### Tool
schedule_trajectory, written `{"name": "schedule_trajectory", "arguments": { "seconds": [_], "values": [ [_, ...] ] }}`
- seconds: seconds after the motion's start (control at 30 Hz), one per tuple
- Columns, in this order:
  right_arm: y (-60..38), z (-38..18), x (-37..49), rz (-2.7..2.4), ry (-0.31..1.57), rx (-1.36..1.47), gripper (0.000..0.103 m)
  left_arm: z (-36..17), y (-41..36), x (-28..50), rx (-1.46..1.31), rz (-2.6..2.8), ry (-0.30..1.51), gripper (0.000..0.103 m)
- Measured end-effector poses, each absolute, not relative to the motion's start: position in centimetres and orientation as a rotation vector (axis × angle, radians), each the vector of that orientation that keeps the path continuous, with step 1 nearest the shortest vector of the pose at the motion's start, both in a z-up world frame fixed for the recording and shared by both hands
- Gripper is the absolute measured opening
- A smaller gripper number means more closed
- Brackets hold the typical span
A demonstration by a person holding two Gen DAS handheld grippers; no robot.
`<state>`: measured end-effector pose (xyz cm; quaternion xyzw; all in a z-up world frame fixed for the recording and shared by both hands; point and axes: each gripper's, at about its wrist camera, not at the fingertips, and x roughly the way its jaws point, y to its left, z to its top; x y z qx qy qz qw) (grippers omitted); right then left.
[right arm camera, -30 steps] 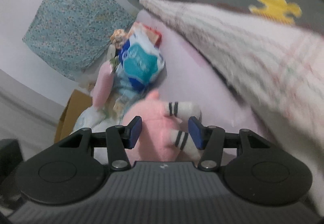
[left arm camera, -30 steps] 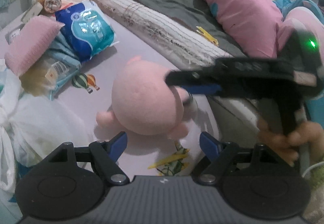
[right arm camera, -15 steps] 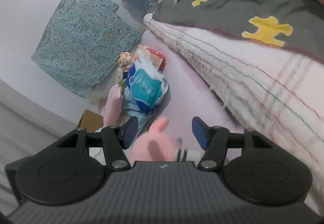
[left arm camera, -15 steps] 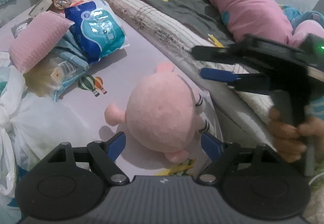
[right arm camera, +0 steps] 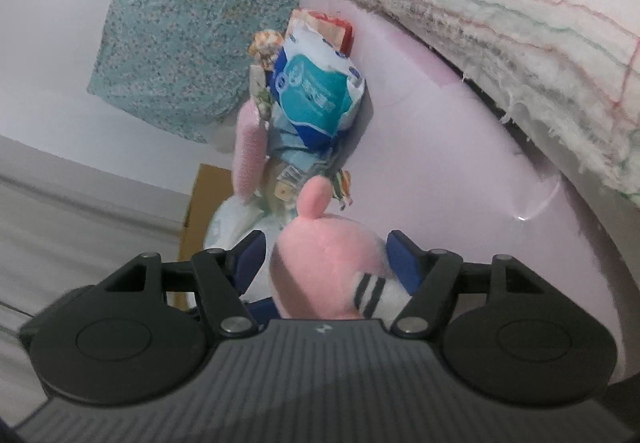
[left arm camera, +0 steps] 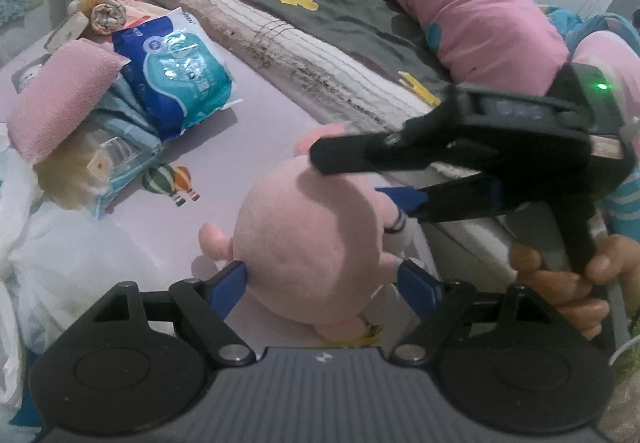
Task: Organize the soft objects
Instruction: 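Close the left tool on the pink plush toy and lift it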
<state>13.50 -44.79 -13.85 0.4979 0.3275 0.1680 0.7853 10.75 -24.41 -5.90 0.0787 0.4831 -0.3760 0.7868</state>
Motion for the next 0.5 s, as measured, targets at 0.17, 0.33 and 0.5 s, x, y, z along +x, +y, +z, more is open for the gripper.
{"name": "schedule_trajectory", "arguments": {
  "seconds": [0.17, 0.33, 0.5],
  "values": [
    [-45.4, -10.8, 12.5, 0.373, 0.606, 1.034, 0.068, -6.0, -26.0, 11.2, 0.177, -0.843, 0.995, 0.087],
    [-45.0, -10.7, 12.5, 0.398, 0.616, 1.026, 0.067, -7.6, -26.6, 11.3, 0.212, -0.826, 1.039, 0.087],
    [-43.6, -10.3, 12.8, 0.457, 0.63, 1.001, 0.067, -8.2, -25.9, 11.2, 0.208, -0.819, 1.082, 0.087]
  ]
}}
